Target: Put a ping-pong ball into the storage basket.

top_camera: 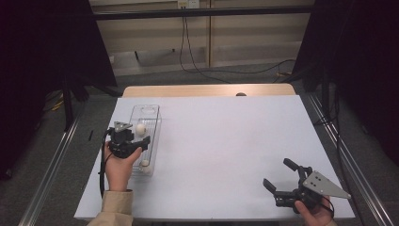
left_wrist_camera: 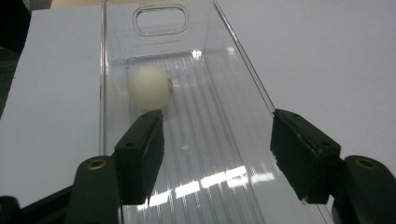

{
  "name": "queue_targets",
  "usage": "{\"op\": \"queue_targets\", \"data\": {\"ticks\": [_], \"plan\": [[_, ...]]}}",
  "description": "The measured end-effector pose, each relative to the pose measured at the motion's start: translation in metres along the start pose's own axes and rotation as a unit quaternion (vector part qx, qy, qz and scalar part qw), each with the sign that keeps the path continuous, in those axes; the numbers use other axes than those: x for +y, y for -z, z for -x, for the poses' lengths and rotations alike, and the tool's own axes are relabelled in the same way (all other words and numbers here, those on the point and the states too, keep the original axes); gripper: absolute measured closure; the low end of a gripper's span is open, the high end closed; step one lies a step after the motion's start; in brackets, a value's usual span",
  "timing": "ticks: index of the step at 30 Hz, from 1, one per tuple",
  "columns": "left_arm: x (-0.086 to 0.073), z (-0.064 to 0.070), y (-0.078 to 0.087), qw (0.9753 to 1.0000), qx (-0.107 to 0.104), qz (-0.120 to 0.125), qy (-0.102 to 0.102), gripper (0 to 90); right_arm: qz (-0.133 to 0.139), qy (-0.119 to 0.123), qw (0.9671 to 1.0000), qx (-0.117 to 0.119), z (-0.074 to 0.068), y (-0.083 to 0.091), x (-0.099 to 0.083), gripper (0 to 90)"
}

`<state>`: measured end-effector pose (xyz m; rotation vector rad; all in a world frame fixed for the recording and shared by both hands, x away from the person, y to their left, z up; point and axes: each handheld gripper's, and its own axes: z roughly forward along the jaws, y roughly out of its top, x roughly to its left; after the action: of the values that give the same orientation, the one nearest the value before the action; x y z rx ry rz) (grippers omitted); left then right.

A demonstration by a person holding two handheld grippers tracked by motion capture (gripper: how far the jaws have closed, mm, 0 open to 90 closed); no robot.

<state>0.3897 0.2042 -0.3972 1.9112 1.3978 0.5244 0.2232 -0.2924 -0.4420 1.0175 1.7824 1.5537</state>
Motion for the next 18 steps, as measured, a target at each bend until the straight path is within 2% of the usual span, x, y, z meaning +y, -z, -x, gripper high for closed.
{"op": "queue_targets", "data": {"ticks": [18], "plan": [[0.0004,0.0060,0.0045,0.9997,-0.012,0.020,-0.007,18.4,0.001,0.001,1.0000,-0.002,0.0008,0.0019,0.0002,0.8]]}}
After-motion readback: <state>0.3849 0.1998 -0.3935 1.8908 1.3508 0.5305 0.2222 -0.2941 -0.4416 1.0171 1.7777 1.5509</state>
